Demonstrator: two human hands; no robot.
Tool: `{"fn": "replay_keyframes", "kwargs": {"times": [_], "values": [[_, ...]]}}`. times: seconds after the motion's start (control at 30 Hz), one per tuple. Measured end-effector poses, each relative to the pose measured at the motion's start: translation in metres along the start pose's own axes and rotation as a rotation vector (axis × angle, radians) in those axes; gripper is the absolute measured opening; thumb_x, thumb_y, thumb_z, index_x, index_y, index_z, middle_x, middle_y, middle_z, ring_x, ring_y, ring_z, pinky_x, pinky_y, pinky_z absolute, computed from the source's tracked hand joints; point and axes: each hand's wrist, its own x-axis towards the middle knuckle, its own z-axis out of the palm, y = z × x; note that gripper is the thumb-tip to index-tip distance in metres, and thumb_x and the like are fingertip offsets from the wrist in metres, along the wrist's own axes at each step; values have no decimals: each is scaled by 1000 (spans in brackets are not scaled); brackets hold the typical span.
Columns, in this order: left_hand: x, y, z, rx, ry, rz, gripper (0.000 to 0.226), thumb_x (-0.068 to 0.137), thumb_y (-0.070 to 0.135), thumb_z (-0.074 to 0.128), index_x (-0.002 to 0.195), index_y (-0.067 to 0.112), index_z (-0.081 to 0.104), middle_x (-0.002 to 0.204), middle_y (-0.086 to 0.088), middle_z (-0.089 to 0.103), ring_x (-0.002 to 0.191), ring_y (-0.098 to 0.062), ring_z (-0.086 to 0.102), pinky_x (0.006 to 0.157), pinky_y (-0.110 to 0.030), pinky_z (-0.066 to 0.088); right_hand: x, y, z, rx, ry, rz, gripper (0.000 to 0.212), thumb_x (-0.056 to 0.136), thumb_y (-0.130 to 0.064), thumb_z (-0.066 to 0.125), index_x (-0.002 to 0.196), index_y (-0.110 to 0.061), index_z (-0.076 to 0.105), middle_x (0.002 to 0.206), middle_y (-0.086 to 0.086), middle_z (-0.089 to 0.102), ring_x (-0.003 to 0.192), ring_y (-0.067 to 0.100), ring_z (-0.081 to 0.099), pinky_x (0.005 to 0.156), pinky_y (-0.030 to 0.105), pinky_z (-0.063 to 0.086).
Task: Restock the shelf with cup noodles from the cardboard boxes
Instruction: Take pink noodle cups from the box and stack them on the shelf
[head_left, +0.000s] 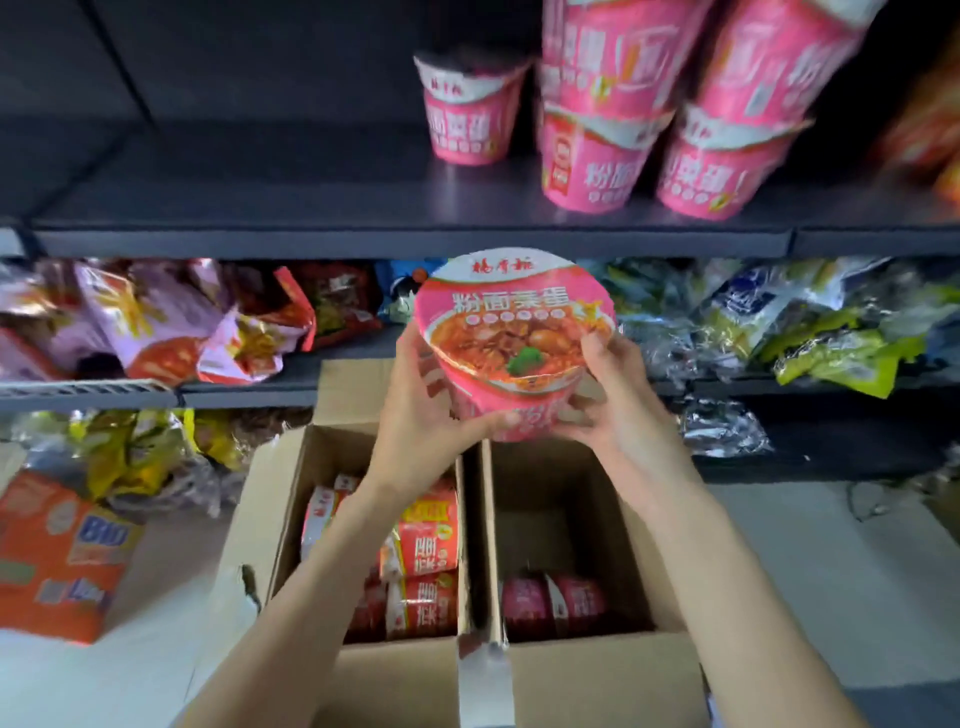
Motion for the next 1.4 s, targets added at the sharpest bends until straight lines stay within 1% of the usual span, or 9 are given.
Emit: {"fn": "replay_keyframes", "kwargs": {"times": [0.2,0.3,0.43,0.57,0.63,0.7,1.0,1.23,1.4], "values": [[77,39,-28,177,264,176,109,54,56,82,143,29,26,139,11,42,125,-2,44,102,-26,42,62,-62,46,-290,-23,-332,26,91,-56,45,115,-48,51,116,-30,58,110,-12,52,99,24,46],[126,47,-31,177,350,159,109,57,52,85,144,31,24,140,10,39,124,-4,44,104,-37,43,103,-86,68,-337,-16,-462,38,87,-56,50,122,-41,46,123,-20,57,118,0,53,104,37,44],[189,58,-37,223,431,201,107,62,50,84,146,31,20,141,7,37,118,-3,44,98,-32,44,155,-103,86,-423,-54,-596,56,91,-23,62,140,-20,35,121,-19,52,113,-8,51,99,18,44],[247,58,-44,222,366,289,109,67,38,84,150,33,12,141,1,35,124,-11,46,98,-37,48,215,-115,97,-583,124,-725,68,91,-27,61,148,-21,24,138,6,37,129,16,43,108,38,41],[273,52,-49,256,330,305,108,72,26,81,151,33,7,143,-2,33,126,-15,47,96,-43,50,239,-122,104,-620,219,-747,68,93,-30,59,149,-19,22,139,10,32,129,20,40,111,30,33],[294,48,-51,315,348,292,106,74,23,79,151,33,7,143,-3,35,122,-18,52,92,-42,52,257,-123,113,-651,278,-771,69,94,-29,56,150,-15,20,143,11,33,132,21,37,108,19,26],[365,47,-44,652,381,114,76,90,28,57,151,33,14,129,-10,42,105,-32,56,77,-36,45,311,-114,107,-1262,236,-704,60,102,-43,28,153,-19,9,161,4,3,147,24,5,117,43,11],[342,25,-41,612,216,302,63,87,8,54,145,25,37,139,-5,51,127,-25,46,103,-40,40,302,-101,109,-1312,283,-677,49,101,-31,35,146,-12,32,152,9,32,141,29,25,112,38,22],[246,7,-34,800,439,679,37,86,10,51,120,15,61,109,0,66,105,-20,54,88,-32,39,214,-24,75,-1143,453,-956,32,86,-12,51,116,-9,62,99,6,69,89,27,62,70,35,49]]}}
